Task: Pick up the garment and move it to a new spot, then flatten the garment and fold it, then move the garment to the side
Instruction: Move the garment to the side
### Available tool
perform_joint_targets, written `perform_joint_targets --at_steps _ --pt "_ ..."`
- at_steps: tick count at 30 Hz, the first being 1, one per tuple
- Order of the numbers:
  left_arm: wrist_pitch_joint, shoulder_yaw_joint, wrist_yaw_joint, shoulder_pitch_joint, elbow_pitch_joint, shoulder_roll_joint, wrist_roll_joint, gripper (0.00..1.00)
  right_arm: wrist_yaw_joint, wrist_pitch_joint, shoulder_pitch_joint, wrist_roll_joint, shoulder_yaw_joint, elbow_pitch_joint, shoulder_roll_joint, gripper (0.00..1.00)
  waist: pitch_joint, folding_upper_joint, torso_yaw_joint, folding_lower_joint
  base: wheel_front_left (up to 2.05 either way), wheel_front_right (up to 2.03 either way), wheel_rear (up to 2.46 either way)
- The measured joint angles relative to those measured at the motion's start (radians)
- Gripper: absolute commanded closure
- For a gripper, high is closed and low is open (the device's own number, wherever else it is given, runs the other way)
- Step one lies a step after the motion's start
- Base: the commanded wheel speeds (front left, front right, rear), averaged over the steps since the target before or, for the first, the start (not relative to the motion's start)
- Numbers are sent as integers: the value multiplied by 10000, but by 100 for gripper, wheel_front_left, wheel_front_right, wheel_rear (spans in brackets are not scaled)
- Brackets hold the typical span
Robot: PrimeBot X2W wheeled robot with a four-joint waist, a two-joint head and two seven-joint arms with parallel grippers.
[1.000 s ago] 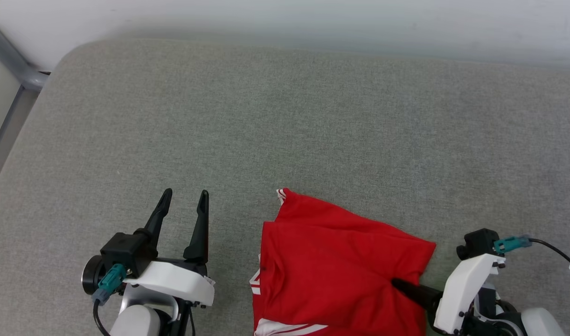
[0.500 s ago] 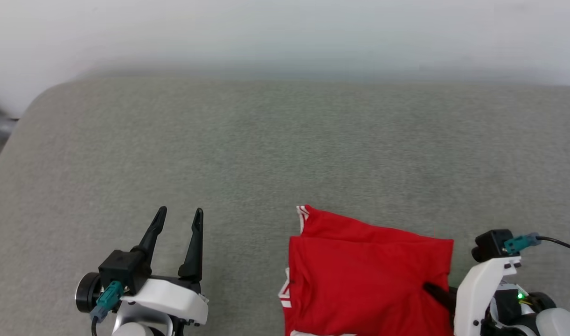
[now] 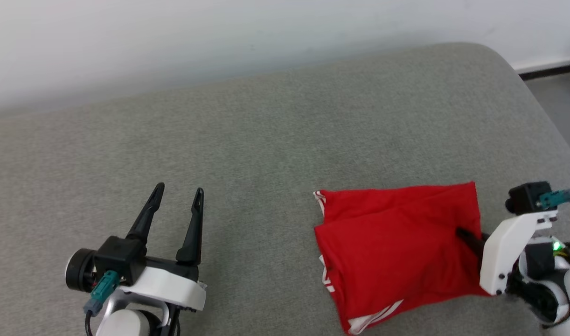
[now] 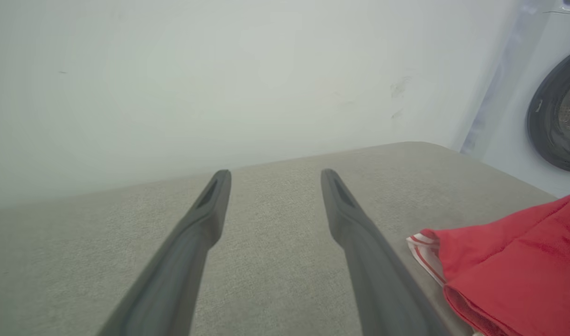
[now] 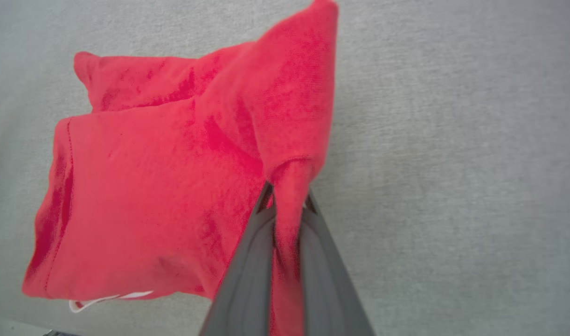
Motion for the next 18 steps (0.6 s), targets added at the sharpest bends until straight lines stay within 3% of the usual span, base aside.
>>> perform_joint_targets --at_steps 8,18 --pt "420 -272 -151 -903 -1064 351 219 0 4 -665 -1893 -865 -560 715 -523 100 1400 0 -918 1 0 0 0" --pt "1032 -698 -443 -2298 -2136 882 508 0 2 -1847 -3812 -2113 -2861 2086 -1524 100 3521 0 -1209 2 0 0 0"
